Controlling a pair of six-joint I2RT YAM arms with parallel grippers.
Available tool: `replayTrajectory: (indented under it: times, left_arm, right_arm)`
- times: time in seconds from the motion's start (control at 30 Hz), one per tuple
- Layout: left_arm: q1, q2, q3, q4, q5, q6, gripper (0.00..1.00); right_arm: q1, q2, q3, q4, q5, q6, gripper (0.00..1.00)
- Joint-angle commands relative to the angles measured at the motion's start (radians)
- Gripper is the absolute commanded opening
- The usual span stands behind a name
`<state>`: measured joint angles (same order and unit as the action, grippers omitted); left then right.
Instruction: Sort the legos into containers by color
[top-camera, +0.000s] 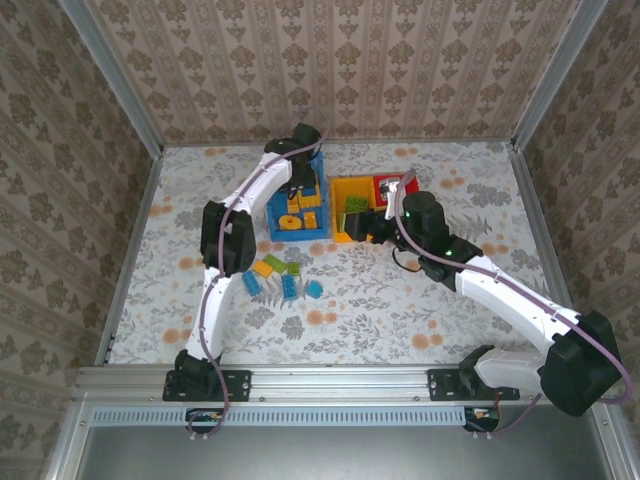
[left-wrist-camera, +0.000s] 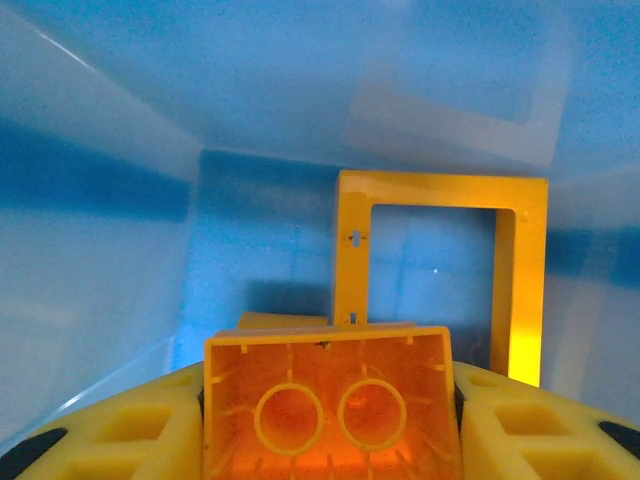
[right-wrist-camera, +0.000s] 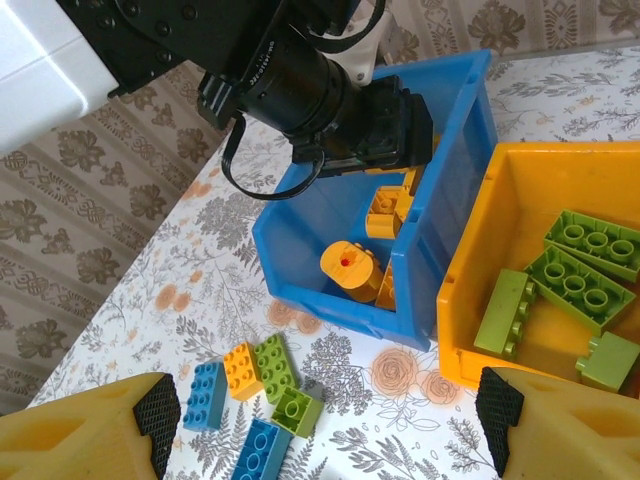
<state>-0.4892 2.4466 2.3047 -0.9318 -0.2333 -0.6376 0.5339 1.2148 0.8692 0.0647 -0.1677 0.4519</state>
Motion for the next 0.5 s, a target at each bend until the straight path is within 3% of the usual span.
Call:
replayTrajectory:
  times: [0.0, 0.23, 0.47]
  left_arm:
    - [0.012, 0.02, 0.039, -0.005, -0.014, -0.055, 0.44]
    - [0.005, 0.009, 0.041, -0.024, -0.022, -0.084, 0.61]
    - [-0.01, -0.025, 0.041, -0.031, -0.044, -0.09, 0.65]
  right_arm:
    - [-0.016, -0.014, 0.006, 0.023, -0.037, 0.019, 0.81]
    - [-0.034, -0.02, 0.001, 0.009, -0.059, 0.016, 0.82]
    - [-0.034, -0.028, -0.003, 0.0, -0.066, 0.018, 0.82]
